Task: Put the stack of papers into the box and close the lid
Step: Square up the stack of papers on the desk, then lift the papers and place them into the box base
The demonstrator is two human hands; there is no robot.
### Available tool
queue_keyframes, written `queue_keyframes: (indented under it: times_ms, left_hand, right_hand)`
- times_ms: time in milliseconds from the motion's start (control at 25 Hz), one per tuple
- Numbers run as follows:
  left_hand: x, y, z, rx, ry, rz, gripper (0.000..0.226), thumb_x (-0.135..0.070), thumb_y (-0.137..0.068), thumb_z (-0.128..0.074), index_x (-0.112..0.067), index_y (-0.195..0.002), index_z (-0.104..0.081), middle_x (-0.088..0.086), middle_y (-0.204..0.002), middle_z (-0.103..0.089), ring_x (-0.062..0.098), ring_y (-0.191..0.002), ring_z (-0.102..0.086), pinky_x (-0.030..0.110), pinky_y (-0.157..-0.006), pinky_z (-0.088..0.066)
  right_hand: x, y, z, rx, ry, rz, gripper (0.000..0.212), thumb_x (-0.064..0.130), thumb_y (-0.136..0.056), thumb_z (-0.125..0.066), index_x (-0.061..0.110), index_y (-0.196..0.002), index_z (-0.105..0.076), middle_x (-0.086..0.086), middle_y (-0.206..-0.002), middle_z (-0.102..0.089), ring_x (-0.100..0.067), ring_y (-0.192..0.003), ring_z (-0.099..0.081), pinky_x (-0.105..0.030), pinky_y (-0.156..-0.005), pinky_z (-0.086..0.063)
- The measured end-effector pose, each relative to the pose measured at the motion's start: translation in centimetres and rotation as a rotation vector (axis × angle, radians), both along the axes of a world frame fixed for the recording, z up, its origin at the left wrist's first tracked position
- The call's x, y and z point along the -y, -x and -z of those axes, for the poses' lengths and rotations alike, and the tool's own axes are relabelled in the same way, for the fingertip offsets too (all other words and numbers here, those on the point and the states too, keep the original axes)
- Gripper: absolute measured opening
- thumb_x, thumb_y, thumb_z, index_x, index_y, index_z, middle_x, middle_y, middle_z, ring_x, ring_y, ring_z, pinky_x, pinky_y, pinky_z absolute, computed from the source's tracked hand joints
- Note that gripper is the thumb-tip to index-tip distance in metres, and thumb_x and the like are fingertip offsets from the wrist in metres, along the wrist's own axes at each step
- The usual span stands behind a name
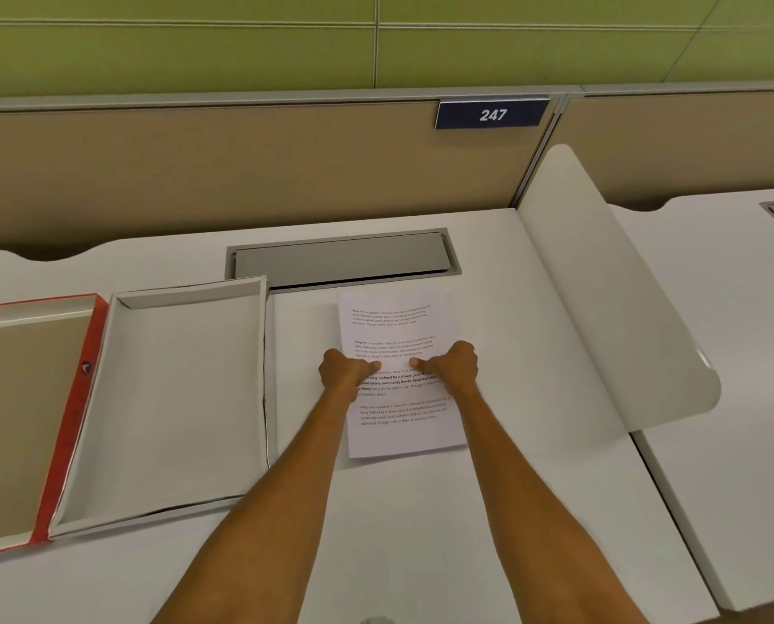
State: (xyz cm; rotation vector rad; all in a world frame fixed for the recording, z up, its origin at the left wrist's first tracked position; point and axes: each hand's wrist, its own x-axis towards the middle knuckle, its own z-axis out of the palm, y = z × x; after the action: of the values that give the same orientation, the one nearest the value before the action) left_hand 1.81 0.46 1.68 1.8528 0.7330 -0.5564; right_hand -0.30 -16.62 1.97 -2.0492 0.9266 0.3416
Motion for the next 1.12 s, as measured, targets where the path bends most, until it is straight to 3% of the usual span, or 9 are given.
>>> queue_keyframes:
  times_ms: [200, 360, 520, 680, 920, 1120]
  left_hand:
    - [0.0, 0.4, -1.2, 0.055, 0.089, -0.05, 0.035, -0.013, -0.073, -0.085, -0.003, -0.096, -0.062, 0.018, -0.113, -0.072, 0.028, -0.084, -0.07, 0.034, -0.069, -0.057]
    - [-0.2, 0.5, -4.1, 0.25, 0.158, -0.096, 0.042, -0.015, -0.07, -0.087, -0.007, -0.101, -0.061, 0.009, -0.104, -0.071, 0.021, -0.078, -0.07, 0.031, -0.062, -0.059]
    - [0.6, 2.0, -6.9, 0.551, 0.154, -0.165, 0.044, -0.017, -0.068, -0.088, -0.022, -0.095, -0.053, -0.008, -0.09, -0.064, 0.006, -0.077, -0.066, 0.02, -0.057, -0.058]
    - [1.3, 4.3, -7.2, 0.788, 0.266, -0.233, 0.062, -0.008, -0.069, -0.086, -0.054, -0.085, -0.049, -0.022, -0.09, -0.061, -0.01, -0.082, -0.064, 0.004, -0.058, -0.049]
    - [1.5, 5.7, -6.0, 0.836, 0.245, -0.218, 0.073, -0.004, -0.069, -0.085, -0.064, -0.085, -0.047, -0.028, -0.086, -0.061, -0.016, -0.088, -0.06, 0.002, -0.062, -0.049]
    - [1.6, 6.2, -4.8, 0.83, 0.229, -0.196, 0.068, -0.008, -0.072, -0.085, -0.063, -0.084, -0.046, -0.022, -0.089, -0.059, 0.003, -0.085, -0.063, 0.002, -0.06, -0.048]
  right_hand:
    - [-0.6, 0.5, -1.1, 0.086, -0.004, 0.026, 0.065, 0.026, -0.073, -0.086, -0.005, -0.119, -0.052, -0.018, -0.124, -0.063, -0.034, -0.111, -0.065, -0.046, -0.094, -0.055]
    - [-0.3, 0.5, -4.1, 0.317, -0.006, 0.065, 0.064, 0.02, -0.076, -0.084, 0.0, -0.117, -0.04, -0.018, -0.121, -0.062, -0.034, -0.108, -0.065, -0.041, -0.088, -0.058]
    - [0.4, 1.3, -6.3, 0.62, -0.116, 0.08, 0.055, 0.018, -0.077, -0.082, 0.016, -0.109, -0.037, 0.003, -0.104, -0.058, -0.017, -0.091, -0.064, -0.011, -0.057, -0.054]
    - [0.6, 2.7, -6.2, 0.826, -0.221, 0.093, 0.059, 0.016, -0.076, -0.083, 0.026, -0.113, -0.039, 0.017, -0.104, -0.058, 0.004, -0.092, -0.064, -0.011, -0.065, -0.056]
    - [0.4, 4.3, -4.4, 0.851, -0.249, 0.149, 0.073, 0.009, -0.072, -0.085, 0.059, -0.103, -0.042, 0.023, -0.103, -0.061, 0.011, -0.096, -0.062, -0.011, -0.069, -0.056]
    - [0.4, 4.9, -3.4, 0.815, -0.225, 0.152, 0.071, 0.01, -0.071, -0.086, 0.058, -0.101, -0.042, 0.018, -0.104, -0.06, 0.015, -0.094, -0.06, -0.006, -0.067, -0.054]
